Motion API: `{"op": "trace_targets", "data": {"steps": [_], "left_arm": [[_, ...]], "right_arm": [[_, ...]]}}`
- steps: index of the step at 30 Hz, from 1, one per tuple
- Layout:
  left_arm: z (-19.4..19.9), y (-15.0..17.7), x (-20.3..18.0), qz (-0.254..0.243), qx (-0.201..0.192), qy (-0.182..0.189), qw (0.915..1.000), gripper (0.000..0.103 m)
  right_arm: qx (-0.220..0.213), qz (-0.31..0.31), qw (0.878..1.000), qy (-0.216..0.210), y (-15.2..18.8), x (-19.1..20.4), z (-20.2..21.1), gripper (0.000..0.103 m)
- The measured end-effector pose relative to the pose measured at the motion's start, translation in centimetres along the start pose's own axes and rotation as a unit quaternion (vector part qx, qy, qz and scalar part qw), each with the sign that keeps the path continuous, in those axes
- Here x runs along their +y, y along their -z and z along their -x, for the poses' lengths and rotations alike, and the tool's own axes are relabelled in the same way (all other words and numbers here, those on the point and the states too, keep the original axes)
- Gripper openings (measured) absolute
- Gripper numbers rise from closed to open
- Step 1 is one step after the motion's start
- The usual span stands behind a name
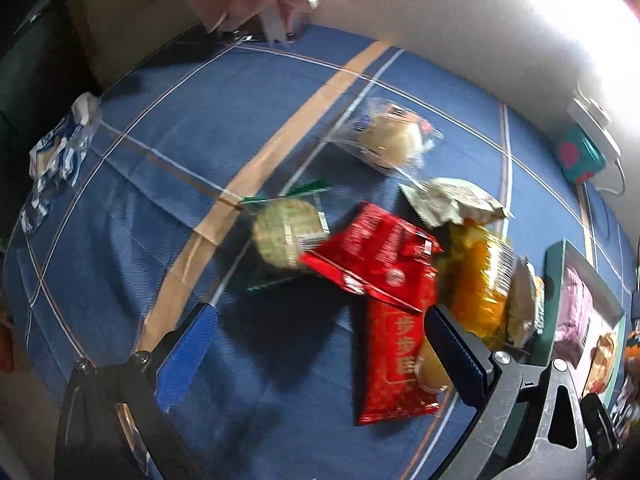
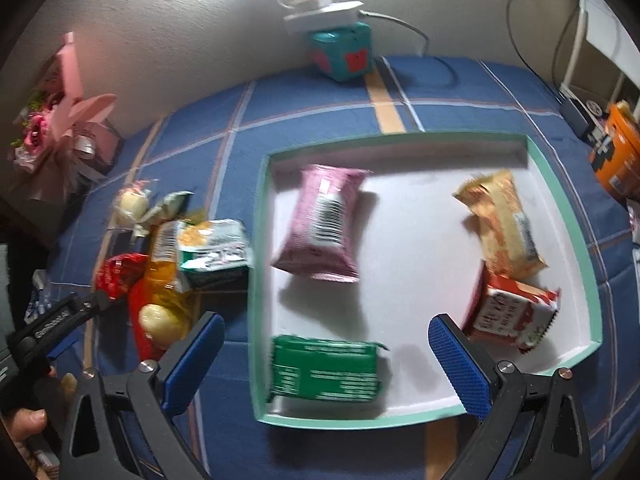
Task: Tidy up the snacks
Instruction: 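Move both grippers back to the snack pile toward the yellow bag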
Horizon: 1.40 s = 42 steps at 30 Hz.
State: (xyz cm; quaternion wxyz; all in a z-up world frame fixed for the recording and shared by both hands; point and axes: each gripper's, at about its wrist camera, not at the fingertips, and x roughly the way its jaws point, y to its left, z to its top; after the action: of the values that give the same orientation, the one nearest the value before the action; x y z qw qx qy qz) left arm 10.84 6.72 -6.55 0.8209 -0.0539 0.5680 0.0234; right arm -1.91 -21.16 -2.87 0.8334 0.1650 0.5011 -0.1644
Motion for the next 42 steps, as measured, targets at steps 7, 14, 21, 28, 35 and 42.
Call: {"op": "trace_targets", "data": {"steps": [7,14,21,28,35,42], "left_arm": [[-1.5,-0.3,1.9,0.031,0.025,0.003,0.9992,0.103],[-2.5,-0.4,2.2,0.034,0.038,0.013,0.9986,0.103],[-5.1,-0.7,2.7,0.050,0.066,0.016,0.9964,0.103],[-5.9,-0.9,3.6,0.064,0.069,0.015,0.9955,0.103],[-6.3,-0.8,4.5,0.064,0.066,0.017,0.9956,0.103],[-5.1,-0.4,4.3,0.056,0.065,0.016,0.9962,0.103]], "right_arm": [[0.017,0.050,0.998,-0.031,0.4,4.6,-1.4,0.103],[0.022,0.084,0.994,-0.061,1.0,8.6,-2.7,0.095],[0.053,0.097,0.992,-0.064,1.6,11.1,-5.3,0.085],[0.070,0.111,0.989,-0.066,1.8,13.1,-7.5,0.082],[0.078,0.126,0.987,-0.067,2.1,14.9,-9.0,0.076],[0.067,0.136,0.987,-0.056,2.0,15.6,-9.7,0.062]]}}
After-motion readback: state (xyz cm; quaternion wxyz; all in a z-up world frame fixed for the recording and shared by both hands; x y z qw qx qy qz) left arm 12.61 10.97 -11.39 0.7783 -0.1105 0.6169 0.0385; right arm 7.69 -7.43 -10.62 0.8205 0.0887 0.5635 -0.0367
